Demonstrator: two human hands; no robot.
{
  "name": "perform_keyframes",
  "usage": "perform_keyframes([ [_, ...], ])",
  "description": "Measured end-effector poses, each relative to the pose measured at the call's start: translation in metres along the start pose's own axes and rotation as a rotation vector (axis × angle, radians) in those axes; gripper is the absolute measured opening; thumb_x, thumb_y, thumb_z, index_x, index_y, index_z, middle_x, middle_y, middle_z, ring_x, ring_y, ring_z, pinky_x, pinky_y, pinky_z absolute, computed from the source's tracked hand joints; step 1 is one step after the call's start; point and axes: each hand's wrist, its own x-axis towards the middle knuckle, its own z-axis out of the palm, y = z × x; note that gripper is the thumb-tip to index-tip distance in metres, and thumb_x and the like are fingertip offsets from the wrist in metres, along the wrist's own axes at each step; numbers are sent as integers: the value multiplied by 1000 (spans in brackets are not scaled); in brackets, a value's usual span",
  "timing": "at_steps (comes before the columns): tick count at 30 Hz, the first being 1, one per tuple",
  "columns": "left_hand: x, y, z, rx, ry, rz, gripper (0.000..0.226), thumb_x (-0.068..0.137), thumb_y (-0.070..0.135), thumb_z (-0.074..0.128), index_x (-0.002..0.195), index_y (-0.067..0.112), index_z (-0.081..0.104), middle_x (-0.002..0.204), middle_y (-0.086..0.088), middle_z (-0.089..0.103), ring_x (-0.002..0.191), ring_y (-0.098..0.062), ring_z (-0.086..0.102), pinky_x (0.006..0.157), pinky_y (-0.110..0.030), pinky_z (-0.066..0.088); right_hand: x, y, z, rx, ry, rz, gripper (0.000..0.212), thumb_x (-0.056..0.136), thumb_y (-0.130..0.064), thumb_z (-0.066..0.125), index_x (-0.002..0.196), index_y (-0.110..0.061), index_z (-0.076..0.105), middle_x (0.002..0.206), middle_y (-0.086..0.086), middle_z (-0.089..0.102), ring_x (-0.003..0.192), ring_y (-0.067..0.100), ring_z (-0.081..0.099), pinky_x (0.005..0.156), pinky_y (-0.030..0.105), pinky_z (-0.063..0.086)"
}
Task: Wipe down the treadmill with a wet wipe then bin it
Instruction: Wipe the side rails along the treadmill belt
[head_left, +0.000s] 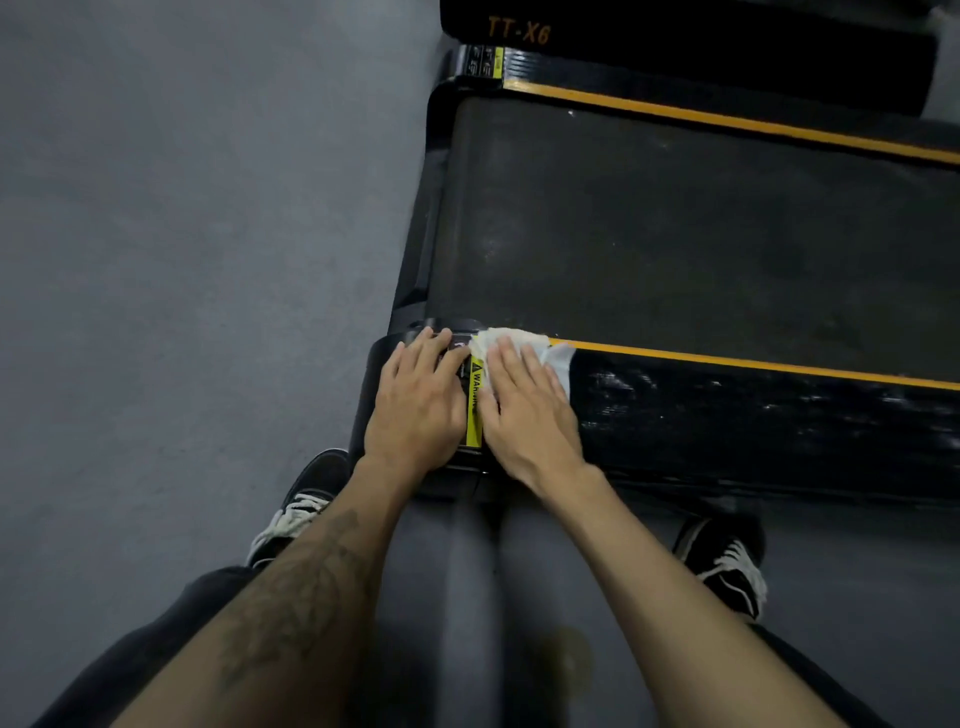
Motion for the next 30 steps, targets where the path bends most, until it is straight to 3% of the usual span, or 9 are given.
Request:
perform_keyframes([
  [6, -1, 1, 1, 2, 11, 19, 47, 93, 22, 40, 132, 10, 64, 145, -14, 58, 142, -32, 47, 117, -54, 36, -6, 13, -2, -21, 33, 125, 60, 110, -36, 26, 165, -19, 11, 172, -4, 1, 158, 15, -3, 127, 35, -4],
  [10, -1, 1, 2, 15, 20, 25, 46, 92, 21, 42, 130, 10, 65, 143, -13, 59, 140, -32, 49, 116, -54, 38, 7, 3, -2, 24, -6, 27, 60, 109, -34, 28, 165, -20, 12, 172, -5, 2, 158, 13, -3, 127, 34, -5],
  [13, -2, 1, 0, 5, 16, 25, 46, 92, 21, 42, 131, 10, 64, 144, -13, 59, 140, -31, 49, 117, -53, 37, 18, 18, -11, 34, -33, -5, 57, 109, -31, 27, 164, -22, 16, 172, -7, 10, 158, 13, 2, 128, 34, -2],
  [17, -3, 2, 0, 11, 7, 20, 47, 93, 22, 41, 131, 10, 64, 144, -13, 58, 141, -32, 48, 117, -53, 36, 19, 5, -3, 41, 56, 126, 58, 106, -32, 31, 161, -15, 27, 167, 0, 26, 156, 20, 14, 128, 39, 7],
  [19, -1, 2, 1, 10, 17, 19, 44, 93, 22, 42, 129, 11, 65, 143, -12, 59, 140, -31, 49, 116, -54, 38, 24, -8, 1, 73, 63, 76, 59, 104, -33, 34, 159, -13, 29, 165, 1, 30, 155, 20, 15, 127, 40, 8],
  [22, -1, 2, -1, 4, 10, 23, 44, 92, 22, 42, 129, 11, 64, 143, -11, 59, 141, -31, 48, 116, -53, 37, 29, -1, -5, 78, 20, -30, 58, 105, -28, 34, 161, -16, 27, 166, 0, 28, 154, 17, 17, 128, 39, 8],
  [26, -3, 3, -4, -6, 1, 17, 47, 93, 23, 39, 131, 10, 64, 144, -12, 58, 141, -32, 47, 118, -53, 35, 24, 22, -7, 40, 48, 69, 58, 104, -31, 28, 161, -18, 29, 166, -2, 29, 153, 18, 19, 128, 42, 10],
  [30, -1, 2, -1, -11, -2, 11, 46, 92, 22, 41, 131, 12, 64, 144, -11, 58, 142, -31, 47, 117, -53, 36, 38, -1, -1, 49, 1, 74, 57, 104, -37, 24, 159, -28, 33, 165, 0, 30, 154, 26, 18, 127, 48, 7],
])
